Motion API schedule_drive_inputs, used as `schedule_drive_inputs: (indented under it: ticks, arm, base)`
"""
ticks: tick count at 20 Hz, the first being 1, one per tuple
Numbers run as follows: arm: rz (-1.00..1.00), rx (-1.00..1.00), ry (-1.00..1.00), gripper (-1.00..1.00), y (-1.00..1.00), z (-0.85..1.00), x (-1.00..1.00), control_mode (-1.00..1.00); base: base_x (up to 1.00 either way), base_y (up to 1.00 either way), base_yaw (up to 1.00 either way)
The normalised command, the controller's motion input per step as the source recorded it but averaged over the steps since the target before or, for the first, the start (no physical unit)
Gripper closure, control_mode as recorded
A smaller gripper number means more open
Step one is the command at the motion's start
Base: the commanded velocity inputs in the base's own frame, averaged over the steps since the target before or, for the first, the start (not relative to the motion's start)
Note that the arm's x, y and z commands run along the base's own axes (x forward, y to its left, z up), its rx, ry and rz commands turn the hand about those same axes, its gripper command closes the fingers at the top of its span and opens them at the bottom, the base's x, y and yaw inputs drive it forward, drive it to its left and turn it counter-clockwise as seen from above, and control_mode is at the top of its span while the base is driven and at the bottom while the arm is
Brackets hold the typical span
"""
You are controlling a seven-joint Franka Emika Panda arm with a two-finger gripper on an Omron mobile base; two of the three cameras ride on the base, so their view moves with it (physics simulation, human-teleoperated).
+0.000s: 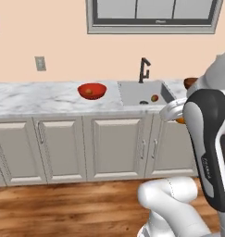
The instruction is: Pick the tangerines from the cabinet and place them in one bowl. Pick the mango from the sink and place it in the other bowl.
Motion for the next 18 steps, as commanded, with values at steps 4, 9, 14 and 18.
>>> schedule_drive_inputs:
  ticks: [4, 9, 14, 18]
  arm:
    - [0.0, 0.0, 0.0, 1.0, 0.0, 0.0, 0.0, 1.0]
    - [0.0, 0.0, 0.0, 1.0, 0.0, 0.0, 0.0, 1.0]
    - [0.0, 0.0, 0.0, 1.0, 0.0, 0.0, 0.0, 1.0]
    - [0.0, 0.0, 0.0, 1.0, 0.0, 0.0, 0.0, 1.0]
  base:
    - [0.53, 0.05, 0.0]
    - [0.65, 0.16, 0.01]
    - [0.59, 0.22, 0.01]
    - [0.56, 0.23, 0.0]
